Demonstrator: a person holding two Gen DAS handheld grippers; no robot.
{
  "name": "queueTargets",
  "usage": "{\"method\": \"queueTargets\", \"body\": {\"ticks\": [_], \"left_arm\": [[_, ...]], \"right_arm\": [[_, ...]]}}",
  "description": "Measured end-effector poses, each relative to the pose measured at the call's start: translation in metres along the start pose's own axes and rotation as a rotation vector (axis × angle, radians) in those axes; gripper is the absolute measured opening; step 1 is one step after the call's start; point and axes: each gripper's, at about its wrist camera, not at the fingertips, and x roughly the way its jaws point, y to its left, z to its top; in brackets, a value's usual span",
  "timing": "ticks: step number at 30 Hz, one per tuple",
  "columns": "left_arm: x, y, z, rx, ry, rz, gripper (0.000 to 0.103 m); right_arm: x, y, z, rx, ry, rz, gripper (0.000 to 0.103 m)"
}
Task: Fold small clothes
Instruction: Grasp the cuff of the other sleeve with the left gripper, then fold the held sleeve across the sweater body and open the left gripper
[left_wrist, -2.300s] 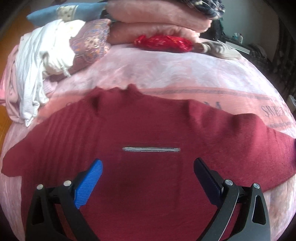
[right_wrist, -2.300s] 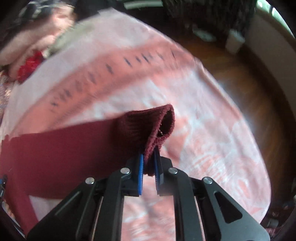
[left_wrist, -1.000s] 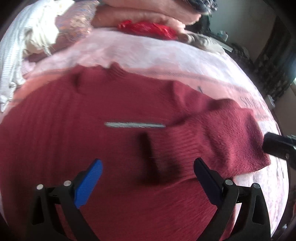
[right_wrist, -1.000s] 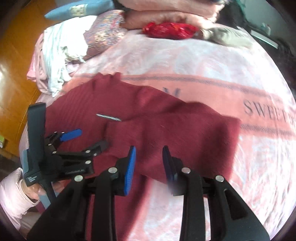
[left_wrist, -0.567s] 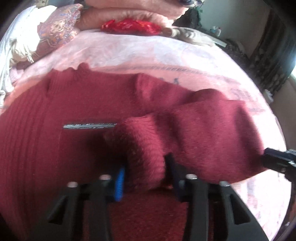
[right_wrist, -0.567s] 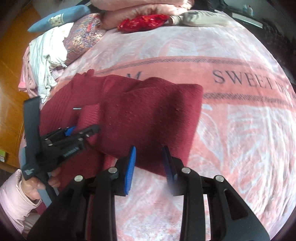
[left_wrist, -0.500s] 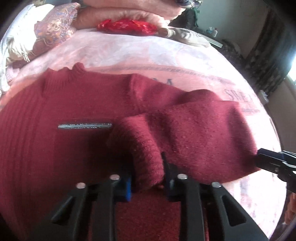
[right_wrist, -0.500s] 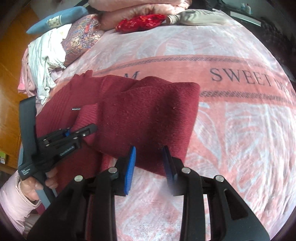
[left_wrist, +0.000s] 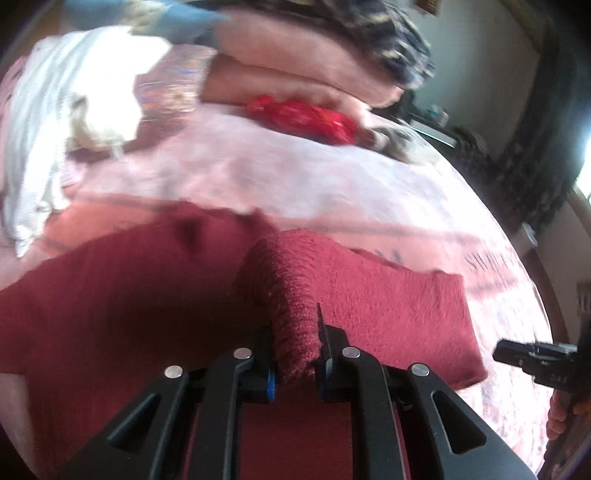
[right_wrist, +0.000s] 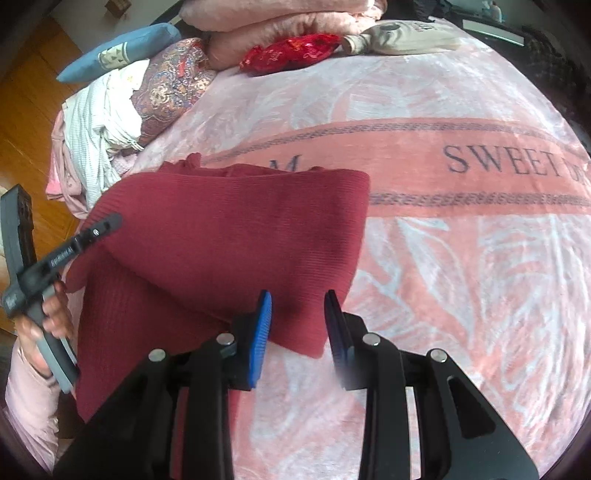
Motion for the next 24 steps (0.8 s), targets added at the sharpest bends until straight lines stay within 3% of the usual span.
{"method": "queueTargets", "body": {"ticks": [9,12,15,19,22,24], "left_arm": [[0.007,0.103,-0.001,-0.059,0.025,0.153,0.018],[0.018,0.121,-0.008,-0.071,0.058,0.181,0.019],[0.022,0.131,-0.013,-0.067,0.063,0.198,0.019],[0.026,0.132,-0.018,-0.041,0.066,0.218,0.021],[0.041,0.134,-0.026,-0.025,0.119,0.239,0.024],[0.045,0.140,-0.030,-0.044,0.134,0.235,0.032]], "right_arm": [[0.039,0.040,0.008,-0.034,0.058,0.026,0.031],[0.054,0.043,0.009,-0.009,0.078,0.024,0.045],[0.073,0.044,0.009,0.017,0.121,0.025,0.047],[0.095,0.048,0.002,0.012,0.176,-0.030,0.035],[0.095,0.053,0.001,0.000,0.175,-0.072,0.030],[0.095,0.055,0.002,0.002,0.176,-0.082,0.030]]}}
